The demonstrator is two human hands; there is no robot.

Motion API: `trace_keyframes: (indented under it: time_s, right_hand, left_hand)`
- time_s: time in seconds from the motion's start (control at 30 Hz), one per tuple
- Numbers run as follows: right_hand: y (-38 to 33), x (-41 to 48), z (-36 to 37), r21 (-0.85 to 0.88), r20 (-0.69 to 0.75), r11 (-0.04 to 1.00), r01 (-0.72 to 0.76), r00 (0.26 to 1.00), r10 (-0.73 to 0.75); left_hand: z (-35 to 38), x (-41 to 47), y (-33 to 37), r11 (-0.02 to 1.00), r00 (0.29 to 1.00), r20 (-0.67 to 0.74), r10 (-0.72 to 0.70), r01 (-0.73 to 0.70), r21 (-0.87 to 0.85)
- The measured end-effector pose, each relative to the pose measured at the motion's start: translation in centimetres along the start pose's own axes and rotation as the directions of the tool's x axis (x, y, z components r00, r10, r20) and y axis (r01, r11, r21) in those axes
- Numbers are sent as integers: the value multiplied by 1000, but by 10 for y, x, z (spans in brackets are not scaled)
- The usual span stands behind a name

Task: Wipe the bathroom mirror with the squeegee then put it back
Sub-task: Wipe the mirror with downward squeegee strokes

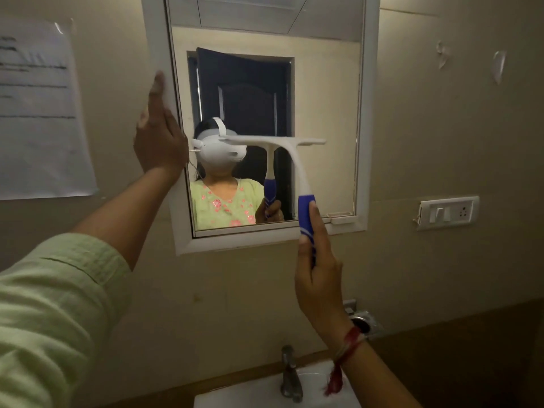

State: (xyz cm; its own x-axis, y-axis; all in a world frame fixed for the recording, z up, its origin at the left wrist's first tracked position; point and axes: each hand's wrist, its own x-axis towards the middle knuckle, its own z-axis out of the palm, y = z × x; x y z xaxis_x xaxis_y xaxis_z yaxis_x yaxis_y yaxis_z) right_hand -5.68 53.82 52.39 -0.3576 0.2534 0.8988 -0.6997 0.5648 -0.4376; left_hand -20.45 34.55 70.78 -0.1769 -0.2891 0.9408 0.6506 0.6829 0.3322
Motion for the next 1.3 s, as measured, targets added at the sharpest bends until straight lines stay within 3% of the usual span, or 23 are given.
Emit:
trace_keyframes:
  time_s: [0.23, 0.4, 0.63, 1.3]
  right_hand:
    - [-9, 94, -9, -105, -55, 963, 247, 966, -254]
    - [-24, 177, -11, -191, -188, 933, 304, 922, -339]
    - [-27, 239, -5, -305, -241, 905, 296, 896, -374]
    - [-18, 265, -2, -316, -284, 908, 275, 886, -367]
  left_hand:
    - [-1, -2, 1, 999, 1000, -10, 5, -5, -37]
    - [0, -1, -3, 998, 999, -6, 34, -34, -60]
    - [0, 0, -2, 996, 999, -6, 47, -48, -81]
    - [1, -1, -4, 991, 997, -29, 75, -77, -105]
